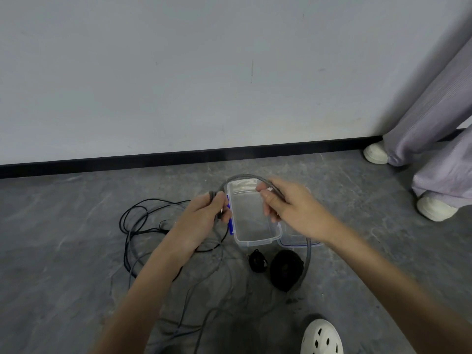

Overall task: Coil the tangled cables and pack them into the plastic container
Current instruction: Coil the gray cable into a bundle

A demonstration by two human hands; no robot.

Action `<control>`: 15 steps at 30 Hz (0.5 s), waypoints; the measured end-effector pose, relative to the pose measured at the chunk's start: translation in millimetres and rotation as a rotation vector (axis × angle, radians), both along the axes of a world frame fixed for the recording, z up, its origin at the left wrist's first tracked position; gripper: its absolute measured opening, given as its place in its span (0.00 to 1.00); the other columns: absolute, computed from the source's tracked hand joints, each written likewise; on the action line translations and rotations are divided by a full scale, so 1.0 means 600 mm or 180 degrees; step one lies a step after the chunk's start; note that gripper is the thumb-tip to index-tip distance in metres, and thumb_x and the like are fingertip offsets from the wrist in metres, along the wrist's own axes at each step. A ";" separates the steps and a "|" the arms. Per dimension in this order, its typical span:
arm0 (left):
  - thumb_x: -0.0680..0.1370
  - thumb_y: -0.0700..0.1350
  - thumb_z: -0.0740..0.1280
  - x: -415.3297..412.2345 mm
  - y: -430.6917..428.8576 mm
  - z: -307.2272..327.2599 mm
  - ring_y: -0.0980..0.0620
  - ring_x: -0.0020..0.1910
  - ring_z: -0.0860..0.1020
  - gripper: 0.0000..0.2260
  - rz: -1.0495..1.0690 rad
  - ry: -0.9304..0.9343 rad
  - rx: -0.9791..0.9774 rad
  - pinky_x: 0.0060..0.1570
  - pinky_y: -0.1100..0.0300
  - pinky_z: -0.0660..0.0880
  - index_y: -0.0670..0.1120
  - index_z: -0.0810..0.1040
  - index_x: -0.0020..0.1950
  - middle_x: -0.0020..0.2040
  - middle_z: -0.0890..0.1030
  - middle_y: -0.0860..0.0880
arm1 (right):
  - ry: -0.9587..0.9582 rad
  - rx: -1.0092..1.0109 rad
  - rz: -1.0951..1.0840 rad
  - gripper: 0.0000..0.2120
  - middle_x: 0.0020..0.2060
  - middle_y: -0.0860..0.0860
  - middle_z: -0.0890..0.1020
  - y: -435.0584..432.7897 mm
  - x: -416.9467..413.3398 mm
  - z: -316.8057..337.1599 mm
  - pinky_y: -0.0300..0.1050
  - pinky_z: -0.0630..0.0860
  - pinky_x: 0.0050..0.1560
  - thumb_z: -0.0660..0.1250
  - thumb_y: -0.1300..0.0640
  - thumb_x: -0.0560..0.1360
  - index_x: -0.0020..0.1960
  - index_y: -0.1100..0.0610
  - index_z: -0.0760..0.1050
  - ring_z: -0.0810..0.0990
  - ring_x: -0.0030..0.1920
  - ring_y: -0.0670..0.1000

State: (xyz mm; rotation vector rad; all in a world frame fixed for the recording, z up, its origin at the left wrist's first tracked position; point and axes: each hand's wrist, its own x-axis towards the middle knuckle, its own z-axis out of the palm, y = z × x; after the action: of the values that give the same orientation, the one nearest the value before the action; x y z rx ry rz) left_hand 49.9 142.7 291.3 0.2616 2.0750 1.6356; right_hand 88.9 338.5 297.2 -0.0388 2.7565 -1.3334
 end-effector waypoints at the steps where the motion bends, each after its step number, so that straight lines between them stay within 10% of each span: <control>1: 0.84 0.45 0.55 0.000 0.001 -0.001 0.51 0.38 0.72 0.16 0.0115 -0.0022 0.0004 0.49 0.59 0.69 0.44 0.72 0.38 0.28 0.74 0.54 | -0.0098 -0.0247 -0.0119 0.10 0.32 0.52 0.80 -0.003 -0.001 0.003 0.50 0.77 0.38 0.58 0.55 0.82 0.50 0.61 0.74 0.77 0.30 0.50; 6: 0.84 0.46 0.55 -0.005 0.001 -0.007 0.49 0.40 0.72 0.17 0.0444 -0.0044 -0.0091 0.48 0.59 0.69 0.46 0.73 0.37 0.29 0.74 0.54 | -0.0320 -0.1326 -0.0564 0.09 0.26 0.50 0.72 -0.004 -0.001 0.019 0.38 0.68 0.25 0.63 0.56 0.80 0.56 0.60 0.74 0.68 0.23 0.47; 15: 0.84 0.49 0.55 -0.014 -0.002 -0.022 0.50 0.40 0.73 0.17 0.1179 -0.0170 -0.0092 0.46 0.57 0.68 0.47 0.73 0.37 0.33 0.76 0.50 | -0.0994 -0.2589 0.0111 0.14 0.29 0.51 0.76 0.009 0.015 0.035 0.40 0.76 0.35 0.61 0.56 0.78 0.56 0.63 0.78 0.77 0.31 0.49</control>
State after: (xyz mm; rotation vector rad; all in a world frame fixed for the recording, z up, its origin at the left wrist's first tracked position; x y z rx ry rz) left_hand 41.7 141.6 278.2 -0.1869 2.2001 1.7928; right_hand 98.2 344.1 318.0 0.0668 1.8077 -2.1257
